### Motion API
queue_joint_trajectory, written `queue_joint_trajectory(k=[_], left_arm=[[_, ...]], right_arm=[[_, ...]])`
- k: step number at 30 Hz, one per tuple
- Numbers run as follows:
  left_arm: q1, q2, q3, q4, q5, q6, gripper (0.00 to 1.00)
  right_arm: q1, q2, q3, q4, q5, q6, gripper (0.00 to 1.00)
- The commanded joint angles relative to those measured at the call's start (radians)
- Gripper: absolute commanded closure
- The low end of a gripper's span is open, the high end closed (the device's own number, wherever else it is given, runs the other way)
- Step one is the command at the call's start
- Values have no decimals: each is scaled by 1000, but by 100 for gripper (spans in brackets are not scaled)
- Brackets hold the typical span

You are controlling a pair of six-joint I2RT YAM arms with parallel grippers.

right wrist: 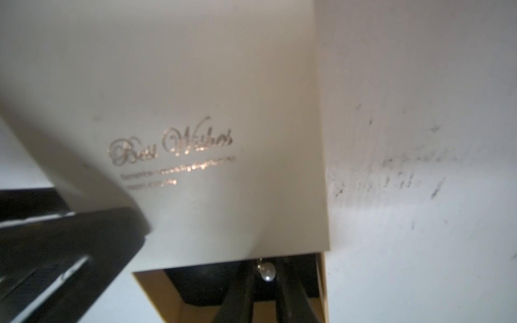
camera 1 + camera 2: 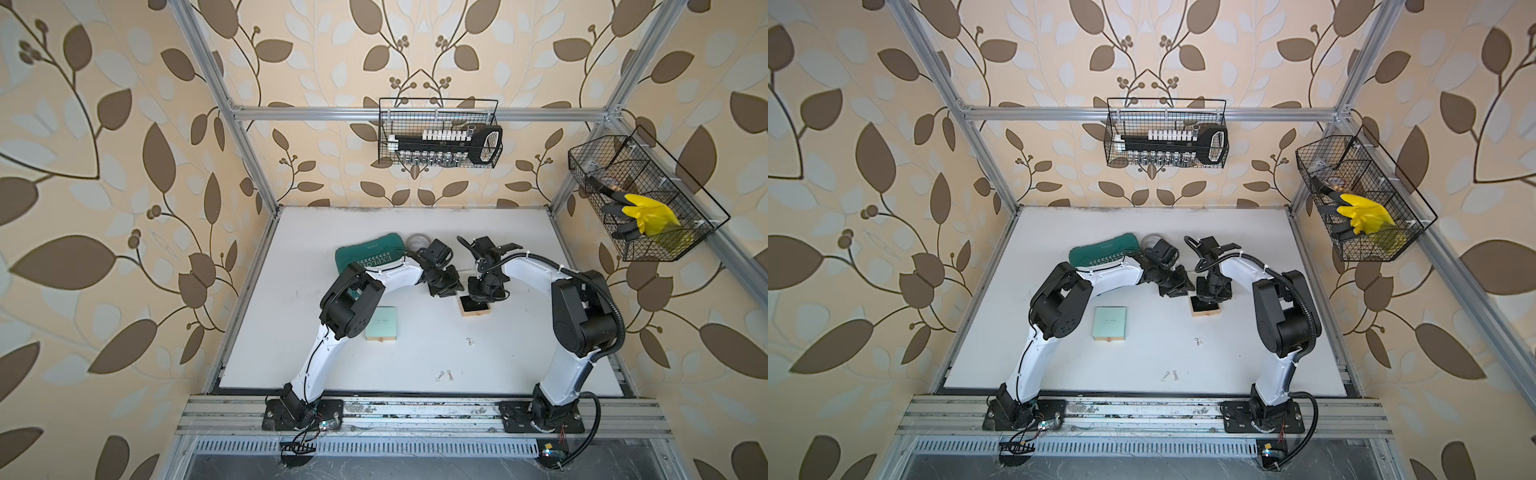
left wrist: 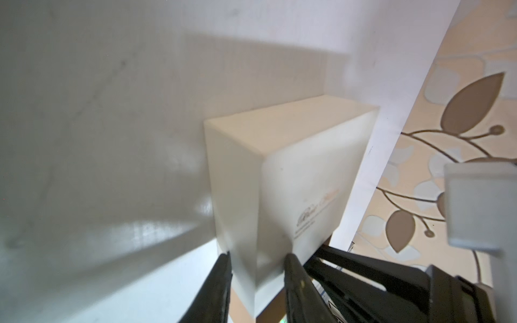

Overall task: Take out the earrings from the drawer-style jewelry box
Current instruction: Pick up the earring from the drawer.

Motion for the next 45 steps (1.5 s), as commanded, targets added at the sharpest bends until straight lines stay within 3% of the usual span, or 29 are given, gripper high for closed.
queue_joint_trajectory(k=[1, 15, 36, 45], left_arm=[[-11, 7, 7, -76, -13, 16, 67], [-11, 4, 2, -74, -14, 16, 67], [-11, 9, 1, -72, -13, 16, 67], [-12, 8, 5, -74, -12, 16, 67]], right_arm=[[-2, 4, -22, -13, -9, 1, 77], [2, -13, -25, -13, -3, 10, 89], [3, -103, -28, -52, 10, 16, 91], [10, -228, -66, -103, 7, 21, 91]])
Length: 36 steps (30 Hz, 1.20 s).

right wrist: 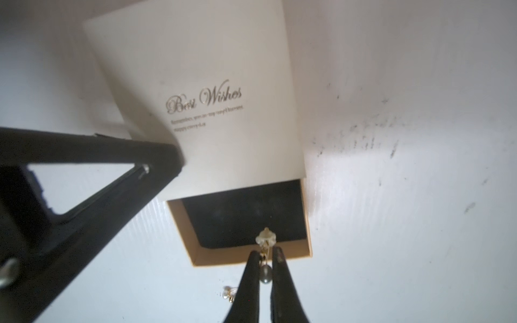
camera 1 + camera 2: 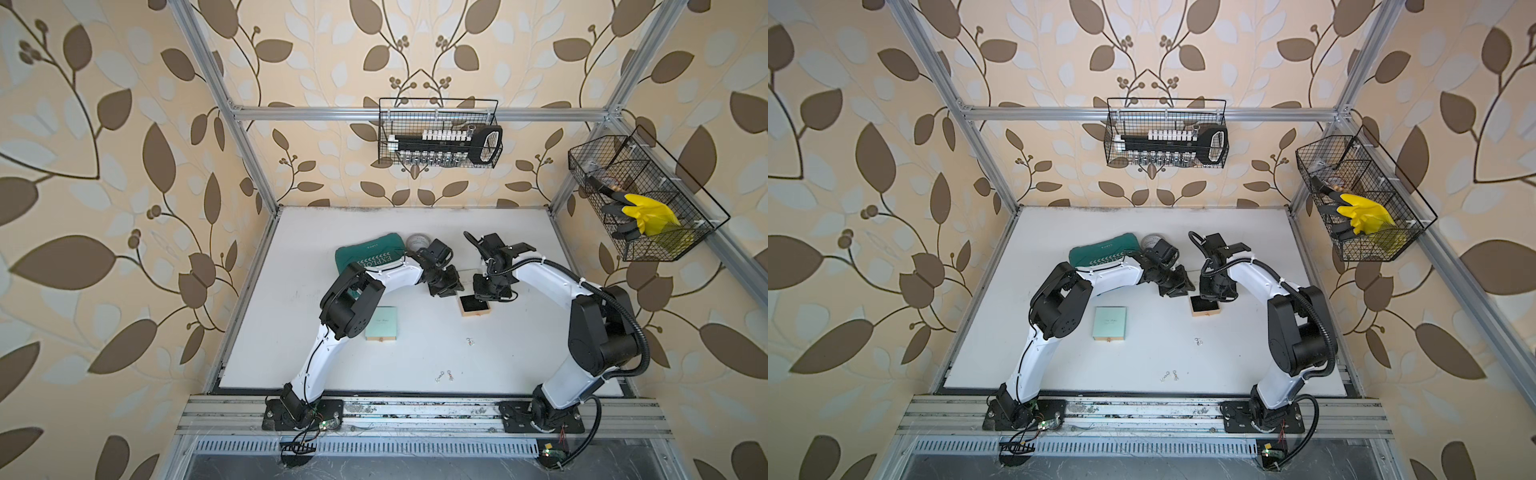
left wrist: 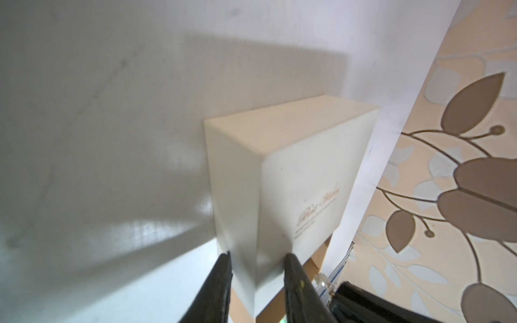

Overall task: Take out the earrings from the drawer-style jewelry box
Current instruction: Pick up the earring from the drawer, then place the earring at the center of the board.

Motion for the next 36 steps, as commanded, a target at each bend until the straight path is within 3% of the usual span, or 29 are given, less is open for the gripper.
queue_joint_trajectory(k=[1, 13, 21, 36], left_arm=[[-11, 8, 4, -70, -12, 14, 67], [-11, -7, 2, -65, -12, 7, 67], [-11, -10, -2, -66, -15, 6, 67], [-12, -64, -17, -67, -39, -14, 65]], right_arm=[[13, -72, -43, -60, 6, 13, 91], [134, -210, -252, -56, -53, 117, 90], [177, -177, -326, -7, -78, 148, 89], [190, -95, -323, 46, -104, 161, 87]])
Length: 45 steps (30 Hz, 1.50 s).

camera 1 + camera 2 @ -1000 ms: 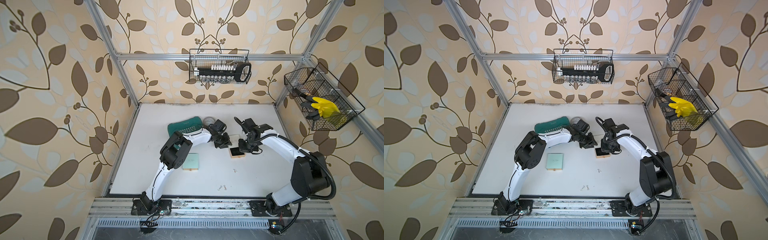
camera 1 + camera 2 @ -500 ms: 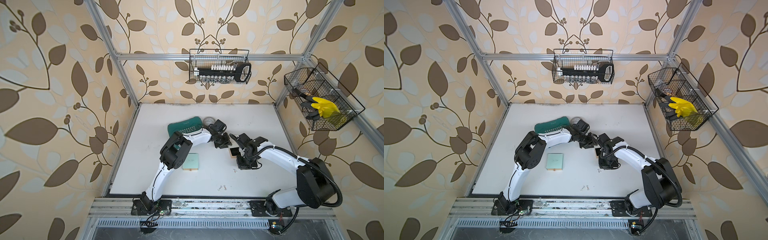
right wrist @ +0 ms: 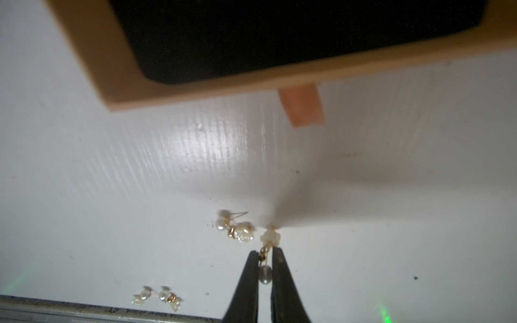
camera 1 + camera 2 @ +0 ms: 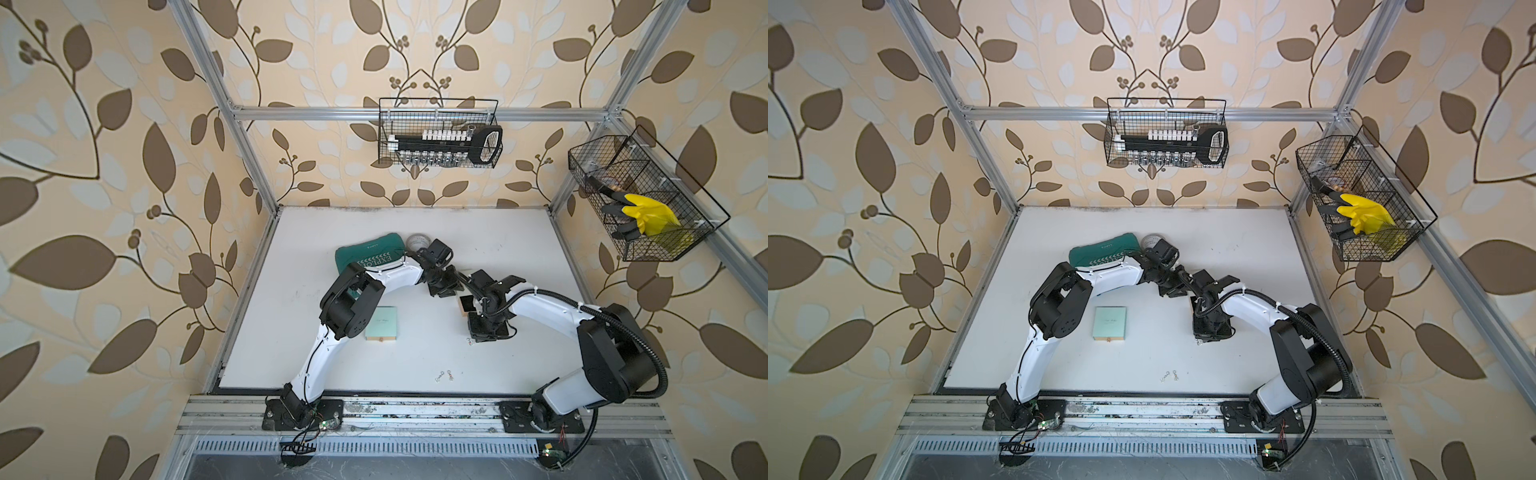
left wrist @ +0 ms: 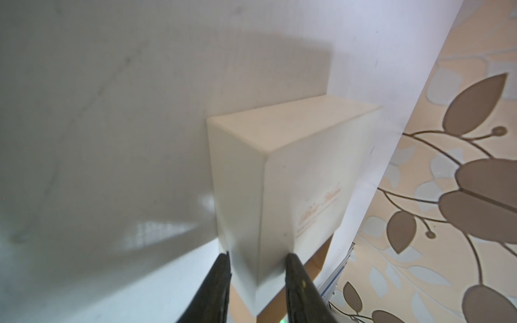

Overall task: Take out the earrings from the drawer-style jewelry box
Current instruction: Place the earring at the center of the board, then close the drawer of the jewelry box.

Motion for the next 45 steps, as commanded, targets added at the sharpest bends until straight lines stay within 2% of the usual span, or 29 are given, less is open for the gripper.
queue_joint_trajectory(k=[1, 10, 16, 20, 26, 30, 35, 45], left_arm=[[-11, -68, -19, -65, -45, -11, 64], [23, -121, -22, -113, -166, -38, 53], [58, -76, 46, -167, -184, -43, 45], [72, -35, 108, -206, -211, -43, 43], [88, 20, 175, -189, -237, -43, 40], [90, 80, 233, -160, -204, -47, 40], [90, 156, 316, -145, -153, -56, 45], [84, 198, 334, -104, -66, -52, 55]], right_arm=[[5, 25, -3, 7, -17, 9, 86], [6, 41, 15, 11, -5, 12, 78], [1, -4, 41, -20, 46, 14, 70], [-35, -73, 35, -15, 99, 26, 70], [-104, -93, -8, 82, 69, 47, 71], [-124, -86, -22, 139, 58, 64, 71], [-162, -53, -38, 197, 43, 82, 73], [-201, 23, -30, 282, 20, 70, 77]])
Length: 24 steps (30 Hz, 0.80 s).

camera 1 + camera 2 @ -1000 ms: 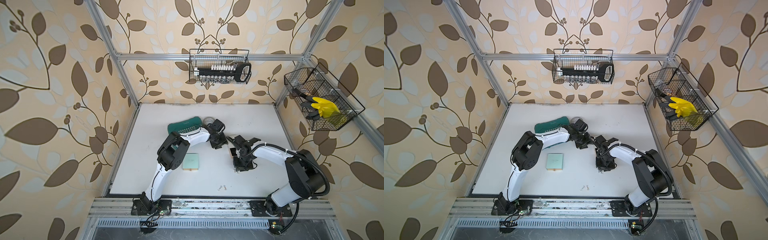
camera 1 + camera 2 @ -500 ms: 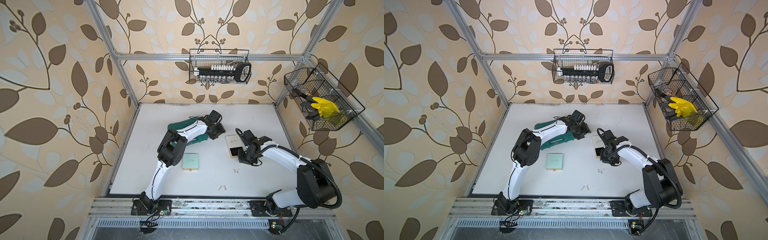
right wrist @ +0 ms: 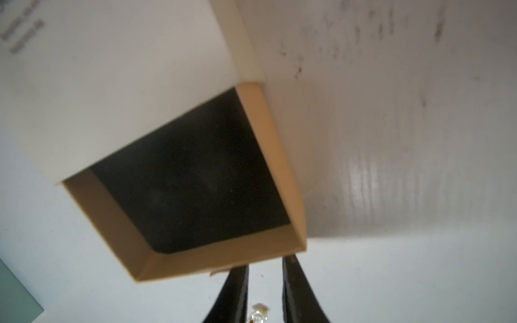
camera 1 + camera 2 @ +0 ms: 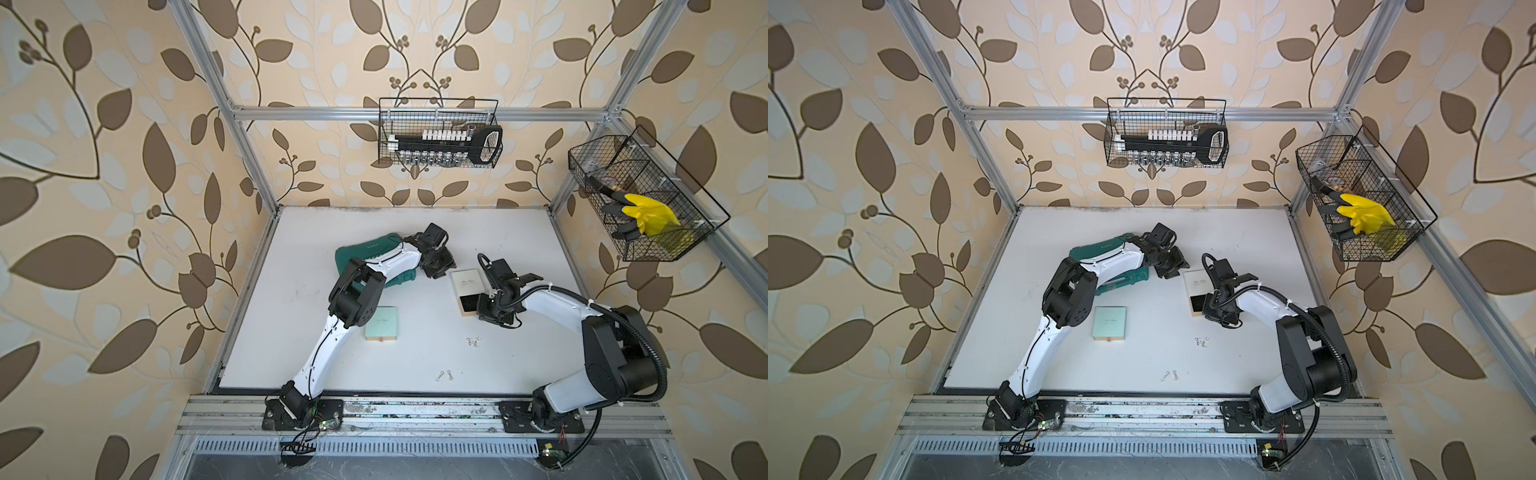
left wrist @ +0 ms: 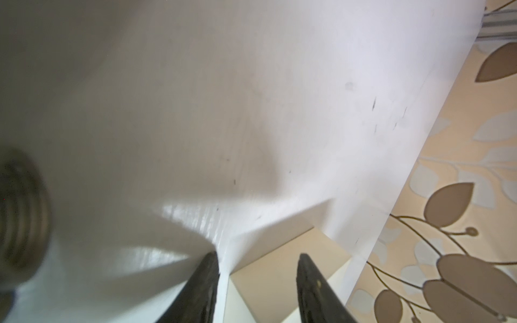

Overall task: Take out the earrings from the drawer-style jewelry box
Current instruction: Close the drawer of the jewelry box.

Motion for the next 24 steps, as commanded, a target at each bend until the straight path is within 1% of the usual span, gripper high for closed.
queue_joint_trajectory(k=[1, 5, 9, 24], left_arm=[[-4, 15, 23, 8, 53, 6, 56], [-11, 14, 13, 6, 80, 5, 63], [-17, 3, -9, 17, 90, 7, 66], [-21, -17, -35, 15, 104, 24, 68]], right_arm=[[-12, 36, 9, 40, -14, -4, 77], [-21, 62, 29, 65, -17, -13, 78], [-24, 84, 51, 72, -28, -21, 80], [-24, 117, 100, 111, -38, -30, 81]])
